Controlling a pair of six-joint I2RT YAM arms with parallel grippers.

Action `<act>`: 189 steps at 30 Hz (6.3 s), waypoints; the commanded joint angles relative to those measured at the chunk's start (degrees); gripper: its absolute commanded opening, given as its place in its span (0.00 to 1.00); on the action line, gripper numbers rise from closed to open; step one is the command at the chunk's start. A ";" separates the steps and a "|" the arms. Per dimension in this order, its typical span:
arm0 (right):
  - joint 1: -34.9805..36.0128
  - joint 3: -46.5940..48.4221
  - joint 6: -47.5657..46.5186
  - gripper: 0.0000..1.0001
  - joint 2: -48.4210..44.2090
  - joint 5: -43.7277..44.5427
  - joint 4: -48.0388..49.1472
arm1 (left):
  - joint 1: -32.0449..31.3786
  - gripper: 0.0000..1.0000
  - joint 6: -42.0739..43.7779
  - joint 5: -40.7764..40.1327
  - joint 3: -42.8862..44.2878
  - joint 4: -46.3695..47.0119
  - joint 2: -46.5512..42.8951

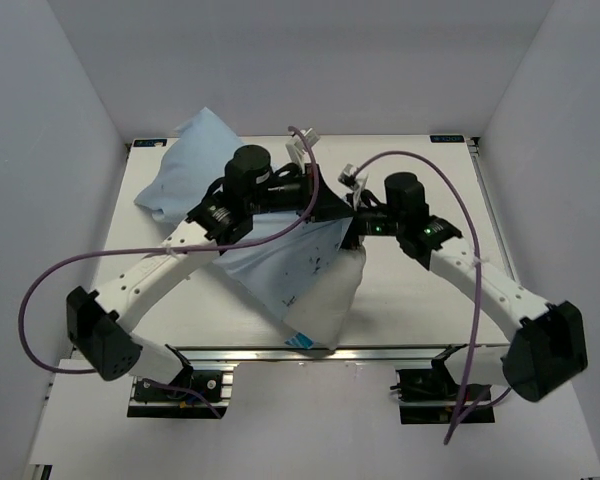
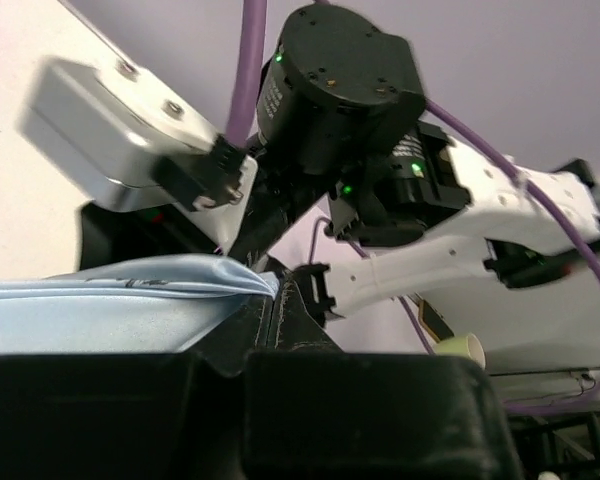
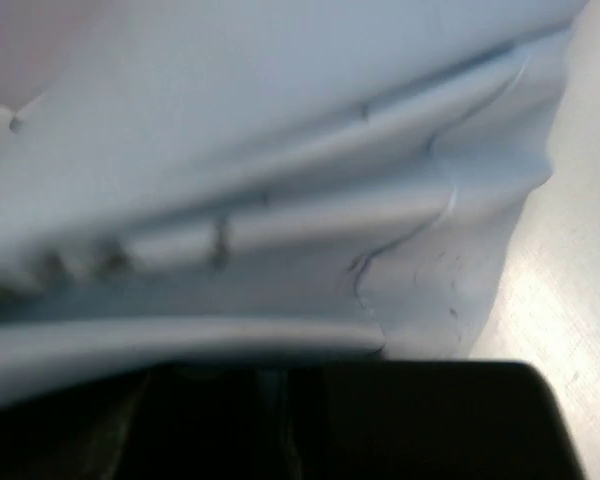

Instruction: Put the pillow into the pillowcase

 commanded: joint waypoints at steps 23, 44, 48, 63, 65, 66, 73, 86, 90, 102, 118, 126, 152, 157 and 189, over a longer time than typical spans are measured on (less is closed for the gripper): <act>-11.21 3.43 -13.92 0.00 4.20 1.31 30.78 | -0.92 0.11 -3.42 2.42 -10.72 10.42 -3.55; -11.29 -16.11 -39.64 0.83 -31.76 -0.22 -19.51 | -0.48 0.76 4.92 -7.40 10.53 -29.48 -9.53; -12.34 -17.26 -28.58 0.89 -32.91 13.39 -12.50 | 0.14 0.76 5.18 -18.29 11.05 -33.18 -3.14; -19.20 1.11 8.81 0.89 -0.75 15.45 3.51 | 3.04 0.77 12.48 -41.08 55.24 -45.75 39.32; -19.55 3.57 10.57 0.89 3.28 14.14 3.08 | 3.65 0.77 12.92 -41.35 57.80 -45.23 42.40; -19.81 4.01 11.09 0.90 4.52 13.52 3.08 | 3.74 0.77 12.92 -41.35 57.38 -44.53 42.68; -19.90 2.00 14.70 0.89 11.91 11.93 4.75 | 4.18 0.77 13.62 -40.21 51.23 -40.22 44.35; -19.73 1.99 20.33 0.28 24.22 5.27 5.27 | 4.18 0.75 14.15 -36.69 41.72 -34.94 43.73; -18.77 0.07 19.54 0.09 21.07 5.25 9.21 | 4.18 0.75 15.12 -34.60 45.33 -37.40 45.67; -16.39 -2.31 17.60 0.00 13.24 6.13 12.31 | 3.74 0.72 13.71 -31.32 40.77 -35.73 41.98; -16.30 -3.46 16.73 0.00 12.97 6.40 12.48 | 3.13 0.00 13.71 -37.14 38.83 -40.66 37.41; -16.39 -1.35 18.90 0.00 15.34 3.24 15.55 | 2.51 0.00 7.83 -22.74 45.58 -30.91 35.12; -9.44 6.05 33.07 0.00 15.25 -0.73 28.04 | 1.72 0.00 -9.05 -11.20 60.19 -0.94 38.29; -12.42 6.82 28.68 0.00 16.49 4.98 26.72 | 1.72 0.00 -9.84 -10.32 57.38 0.21 34.08; -44.48 8.68 -7.00 0.62 4.54 -21.55 3.09 | 3.91 0.20 -12.48 -14.63 27.57 8.57 36.35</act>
